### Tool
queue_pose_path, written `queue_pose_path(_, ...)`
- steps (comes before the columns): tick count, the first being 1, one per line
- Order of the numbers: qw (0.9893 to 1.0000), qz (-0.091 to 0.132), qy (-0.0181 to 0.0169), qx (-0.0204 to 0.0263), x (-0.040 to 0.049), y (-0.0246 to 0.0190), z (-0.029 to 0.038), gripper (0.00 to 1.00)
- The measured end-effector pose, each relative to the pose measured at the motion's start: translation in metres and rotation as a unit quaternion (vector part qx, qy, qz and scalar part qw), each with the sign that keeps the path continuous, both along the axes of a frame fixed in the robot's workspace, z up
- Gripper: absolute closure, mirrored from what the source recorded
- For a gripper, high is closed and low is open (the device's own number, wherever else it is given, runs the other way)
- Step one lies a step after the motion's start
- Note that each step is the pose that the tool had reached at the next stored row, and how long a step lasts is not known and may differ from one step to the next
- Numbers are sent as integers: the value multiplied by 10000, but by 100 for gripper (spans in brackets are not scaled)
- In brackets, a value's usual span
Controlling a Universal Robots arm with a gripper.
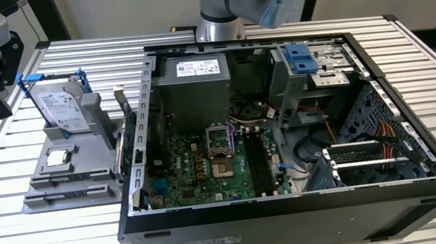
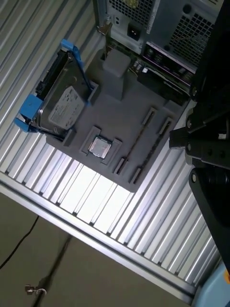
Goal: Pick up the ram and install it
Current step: 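Pick up the ram and move it above insertion slot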
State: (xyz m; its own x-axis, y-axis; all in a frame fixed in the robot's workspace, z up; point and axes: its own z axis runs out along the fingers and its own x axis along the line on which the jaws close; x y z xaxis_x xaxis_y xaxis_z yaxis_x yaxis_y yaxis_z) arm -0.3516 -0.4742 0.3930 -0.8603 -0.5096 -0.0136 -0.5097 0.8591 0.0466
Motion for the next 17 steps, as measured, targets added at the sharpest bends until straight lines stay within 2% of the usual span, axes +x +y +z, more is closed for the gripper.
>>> queue_pose_path(7,9994,338,-33,-22,-1,0,0,100)
queue_pose_path(15,9976,685,-98,-40,0,1,0,100)
queue_pose_path(17,9971,756,-103,-39,0,1,-1,100)
